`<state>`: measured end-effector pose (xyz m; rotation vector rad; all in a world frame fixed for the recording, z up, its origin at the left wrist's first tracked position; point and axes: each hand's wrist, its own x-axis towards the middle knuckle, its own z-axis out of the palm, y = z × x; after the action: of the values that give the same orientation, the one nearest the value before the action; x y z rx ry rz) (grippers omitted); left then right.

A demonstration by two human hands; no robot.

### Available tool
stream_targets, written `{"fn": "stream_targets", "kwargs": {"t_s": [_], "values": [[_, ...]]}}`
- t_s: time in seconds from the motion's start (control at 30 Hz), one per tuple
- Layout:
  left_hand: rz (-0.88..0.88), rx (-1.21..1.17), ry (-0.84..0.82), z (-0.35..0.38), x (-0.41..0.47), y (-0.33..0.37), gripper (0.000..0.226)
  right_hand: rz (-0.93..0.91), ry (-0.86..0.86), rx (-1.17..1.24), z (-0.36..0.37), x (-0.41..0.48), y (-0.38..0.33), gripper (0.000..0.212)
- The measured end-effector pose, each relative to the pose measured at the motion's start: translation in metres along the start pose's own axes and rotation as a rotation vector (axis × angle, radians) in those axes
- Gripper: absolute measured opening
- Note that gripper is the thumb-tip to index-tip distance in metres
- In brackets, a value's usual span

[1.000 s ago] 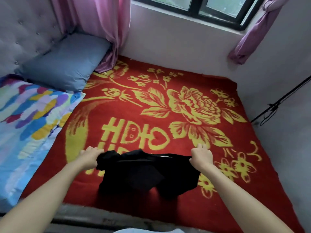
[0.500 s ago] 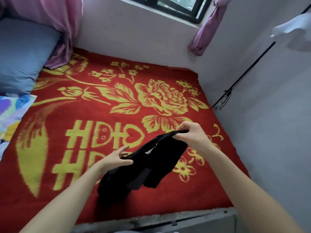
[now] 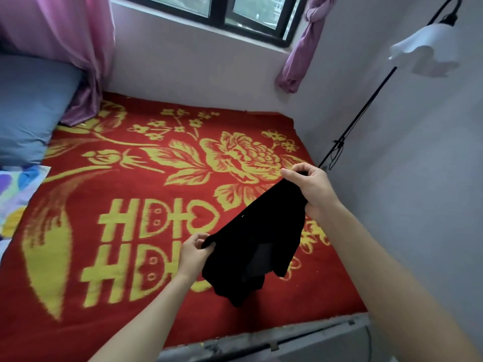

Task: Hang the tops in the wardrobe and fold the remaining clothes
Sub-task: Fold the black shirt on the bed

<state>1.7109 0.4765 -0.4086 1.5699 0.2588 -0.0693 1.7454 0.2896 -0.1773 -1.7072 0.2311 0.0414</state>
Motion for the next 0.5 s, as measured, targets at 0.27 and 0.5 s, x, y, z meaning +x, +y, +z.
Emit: {"fn": "stream_targets", "kwargs": {"t_s": [0.27,0.5], "values": [[0.321,0.104,0.059,-0.045,-0.014,0.082,0.022,-0.082,-0.16,0.064,-0.082,-0.027,-0.019,0.043],[0.764,0.359,0.392,-0.09,-0.082,0.199,0.015,-0.428,0.072,-0.089,-0.126,-0.075,-0.026,0.054]]}}
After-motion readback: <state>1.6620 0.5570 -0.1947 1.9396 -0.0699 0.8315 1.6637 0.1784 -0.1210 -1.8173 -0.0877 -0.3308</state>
